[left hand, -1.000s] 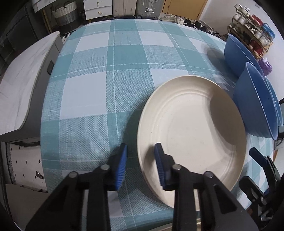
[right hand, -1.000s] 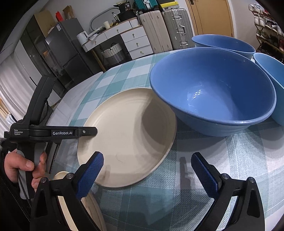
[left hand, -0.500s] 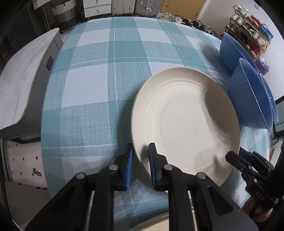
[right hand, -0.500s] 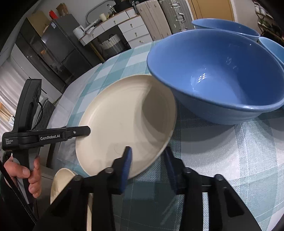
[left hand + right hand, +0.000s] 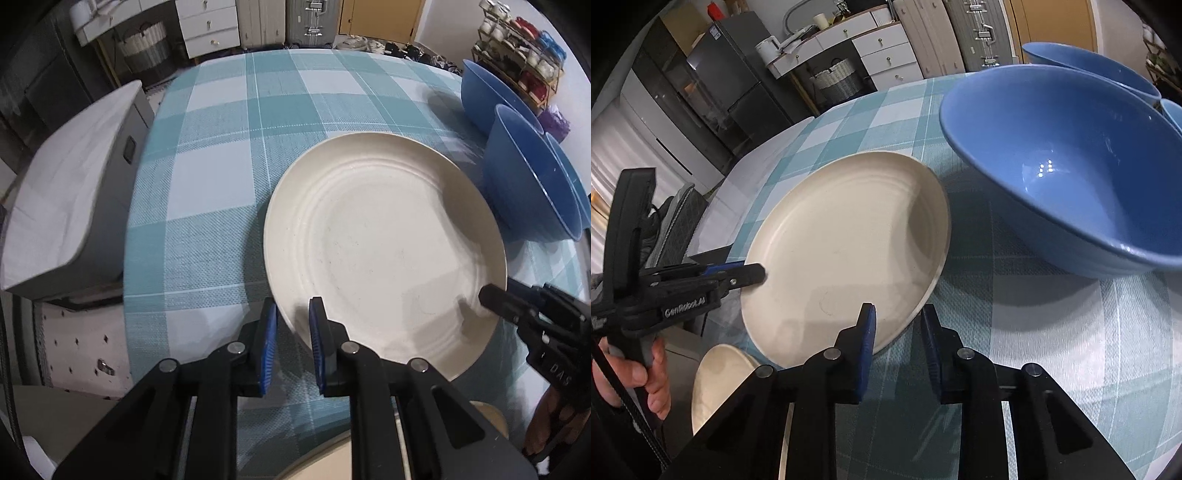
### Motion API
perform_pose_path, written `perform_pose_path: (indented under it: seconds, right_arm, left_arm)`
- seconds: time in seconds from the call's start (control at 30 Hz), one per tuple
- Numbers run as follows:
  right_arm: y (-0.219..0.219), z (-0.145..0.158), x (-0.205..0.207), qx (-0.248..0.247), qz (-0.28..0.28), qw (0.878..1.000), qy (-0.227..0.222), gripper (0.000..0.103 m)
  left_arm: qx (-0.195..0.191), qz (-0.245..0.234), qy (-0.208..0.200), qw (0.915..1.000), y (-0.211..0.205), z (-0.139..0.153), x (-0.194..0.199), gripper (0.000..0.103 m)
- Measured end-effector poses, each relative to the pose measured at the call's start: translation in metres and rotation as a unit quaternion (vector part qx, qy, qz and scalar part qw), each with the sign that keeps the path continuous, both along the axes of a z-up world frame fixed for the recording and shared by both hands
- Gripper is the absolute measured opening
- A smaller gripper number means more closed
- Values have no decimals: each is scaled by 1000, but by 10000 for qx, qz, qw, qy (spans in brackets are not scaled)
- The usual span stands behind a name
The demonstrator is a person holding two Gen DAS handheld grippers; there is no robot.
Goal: Organize plates and bowls
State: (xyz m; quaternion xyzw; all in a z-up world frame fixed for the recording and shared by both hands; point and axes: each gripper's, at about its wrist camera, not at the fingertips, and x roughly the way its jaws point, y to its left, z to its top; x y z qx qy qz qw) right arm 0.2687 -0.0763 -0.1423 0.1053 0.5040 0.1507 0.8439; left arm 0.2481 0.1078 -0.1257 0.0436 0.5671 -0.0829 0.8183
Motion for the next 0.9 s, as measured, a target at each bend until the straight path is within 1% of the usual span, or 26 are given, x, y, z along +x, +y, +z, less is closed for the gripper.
perform_pose_path:
  seconds: [0.2, 0.3, 0.43, 0.53, 0.67, 0.73, 0.8, 0.9]
  right_arm:
    - [6, 1, 5, -276, 81, 9996, -32, 25]
    - [7, -2, 10, -315, 54, 9995, -20, 25]
    - [10, -4, 16, -328, -16, 9995, 0, 25]
    - [11, -4, 19, -361, -22, 9993, -21, 25]
    - [14, -4, 23, -418, -10, 9991, -67, 25]
    - [14, -4, 25, -356, -34, 9993, -103, 25]
    - [11, -5, 25, -250, -94, 9996, -118, 23]
    - [9, -4, 27, -217, -133, 9996, -159, 19]
  left_arm:
    - [297, -51, -175, 9994, -1, 0, -1, 17]
    - [500, 13, -408, 9979, -1, 4, -2, 17]
    - [561, -47, -439, 9975, -1, 4, 1, 18]
    - [526, -94, -393, 9978, -2, 1, 4, 18]
    - [390, -45, -324, 9987, 0, -3, 10, 18]
    - [295, -28, -297, 9991, 2, -4, 12, 18]
    - [245, -27, -279, 9993, 3, -4, 12, 18]
    - [178, 17, -234, 9996, 5, -3, 12, 18]
